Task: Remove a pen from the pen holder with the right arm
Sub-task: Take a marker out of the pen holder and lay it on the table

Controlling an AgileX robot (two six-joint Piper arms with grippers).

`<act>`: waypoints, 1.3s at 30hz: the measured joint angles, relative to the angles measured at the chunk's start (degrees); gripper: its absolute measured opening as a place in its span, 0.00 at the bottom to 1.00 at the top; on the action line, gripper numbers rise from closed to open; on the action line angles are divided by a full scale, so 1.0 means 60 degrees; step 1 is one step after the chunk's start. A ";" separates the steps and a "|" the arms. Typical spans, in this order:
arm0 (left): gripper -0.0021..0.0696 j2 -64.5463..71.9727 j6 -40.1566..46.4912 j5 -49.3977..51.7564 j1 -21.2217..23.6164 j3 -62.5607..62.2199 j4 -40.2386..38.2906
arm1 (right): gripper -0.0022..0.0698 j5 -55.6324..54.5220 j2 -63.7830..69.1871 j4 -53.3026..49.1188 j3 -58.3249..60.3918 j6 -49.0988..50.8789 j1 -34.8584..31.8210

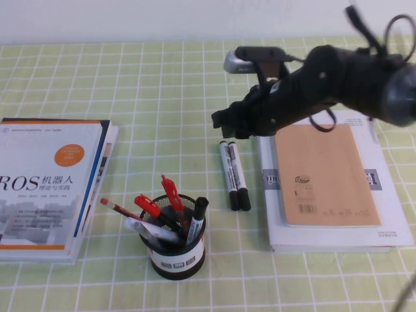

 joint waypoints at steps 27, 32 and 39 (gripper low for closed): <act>0.02 0.0000 0.0000 0.0000 0.0000 0.0000 0.0000 | 0.01 -0.0196 -1.2752 0.0194 0.9730 -0.0014 0.0194; 0.02 0.0000 0.0000 0.0000 0.0000 0.0000 0.0000 | 0.01 -0.0449 -1.3433 -0.0148 1.0592 -0.0053 0.0194; 0.02 0.0000 0.0000 0.0000 0.0000 0.0000 0.0000 | 0.01 -0.1636 -1.3483 -0.0773 1.1528 -0.0053 0.0194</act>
